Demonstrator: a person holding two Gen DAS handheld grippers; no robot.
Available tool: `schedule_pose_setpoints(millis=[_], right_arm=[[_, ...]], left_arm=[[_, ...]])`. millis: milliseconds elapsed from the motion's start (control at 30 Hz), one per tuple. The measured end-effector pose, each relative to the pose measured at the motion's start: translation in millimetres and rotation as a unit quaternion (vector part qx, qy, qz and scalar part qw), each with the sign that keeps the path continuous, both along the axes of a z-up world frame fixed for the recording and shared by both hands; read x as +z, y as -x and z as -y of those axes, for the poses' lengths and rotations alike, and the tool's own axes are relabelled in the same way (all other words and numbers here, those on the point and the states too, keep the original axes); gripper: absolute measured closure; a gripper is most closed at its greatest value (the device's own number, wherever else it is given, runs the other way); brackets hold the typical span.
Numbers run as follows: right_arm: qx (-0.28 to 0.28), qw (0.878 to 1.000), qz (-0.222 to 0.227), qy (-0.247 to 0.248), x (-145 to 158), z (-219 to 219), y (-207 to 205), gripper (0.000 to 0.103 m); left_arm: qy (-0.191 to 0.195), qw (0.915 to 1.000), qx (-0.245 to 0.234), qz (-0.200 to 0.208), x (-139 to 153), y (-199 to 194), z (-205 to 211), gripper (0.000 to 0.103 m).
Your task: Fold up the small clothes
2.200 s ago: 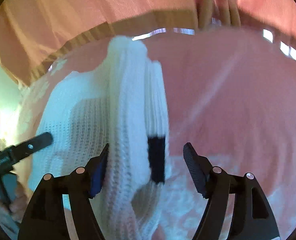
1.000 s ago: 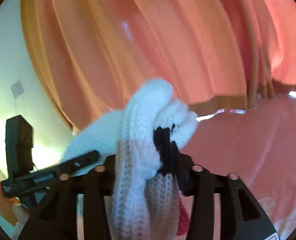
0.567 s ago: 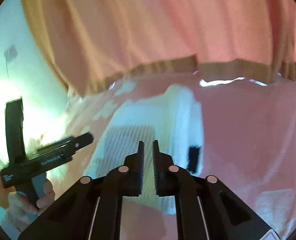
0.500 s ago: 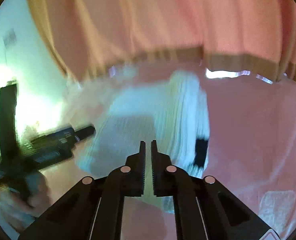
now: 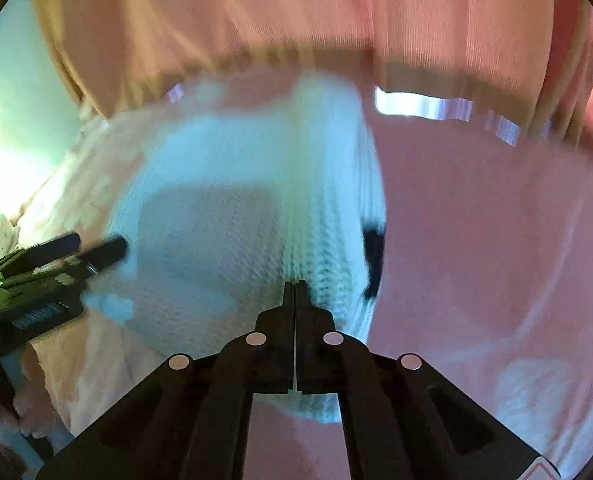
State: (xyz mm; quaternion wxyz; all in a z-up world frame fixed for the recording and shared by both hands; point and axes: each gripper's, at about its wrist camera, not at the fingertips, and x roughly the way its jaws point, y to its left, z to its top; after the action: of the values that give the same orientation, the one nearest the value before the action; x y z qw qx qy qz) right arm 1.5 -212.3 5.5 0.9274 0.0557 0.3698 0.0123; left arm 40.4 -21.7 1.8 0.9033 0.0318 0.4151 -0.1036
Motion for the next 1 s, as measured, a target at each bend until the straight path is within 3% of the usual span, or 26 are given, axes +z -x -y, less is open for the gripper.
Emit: schedule_pose_setpoints(millis=[67, 133, 200, 300, 467, 733, 1000], right_arm=[[-0.015, 0.998, 0.051, 0.030, 21, -5, 19, 0.095], [-0.035, 0.994, 0.091, 0.046, 30, -7, 38, 0.080], [-0.057, 0.992, 0.098, 0.054, 26, -7, 47, 0.071], [-0.082, 0.991, 0.086, 0.055, 14, -9, 57, 0.049], [-0.100, 0.990, 0.075, 0.066, -3, -12, 67, 0.046], [-0.136, 0.990, 0.029, 0.029, -34, 0, 83, 0.042], [-0.138, 0.990, 0.024, 0.027, -42, -2, 95, 0.041]], left_arm=[[-0.004, 0.9998, -0.004, 0.021, 9, 10, 1, 0.022], [-0.009, 0.9991, -0.009, 0.040, 16, 25, 0, 0.018], [-0.010, 0.9989, -0.012, 0.044, 17, 35, 0, 0.018], [-0.009, 0.9986, -0.015, 0.049, 14, 48, -1, 0.018], [-0.041, 0.9956, -0.018, 0.083, 6, 66, 7, 0.013], [-0.018, 0.9970, 0.009, 0.074, -9, 80, -4, 0.012], [-0.049, 0.9936, 0.004, 0.102, -14, 93, 4, 0.012]])
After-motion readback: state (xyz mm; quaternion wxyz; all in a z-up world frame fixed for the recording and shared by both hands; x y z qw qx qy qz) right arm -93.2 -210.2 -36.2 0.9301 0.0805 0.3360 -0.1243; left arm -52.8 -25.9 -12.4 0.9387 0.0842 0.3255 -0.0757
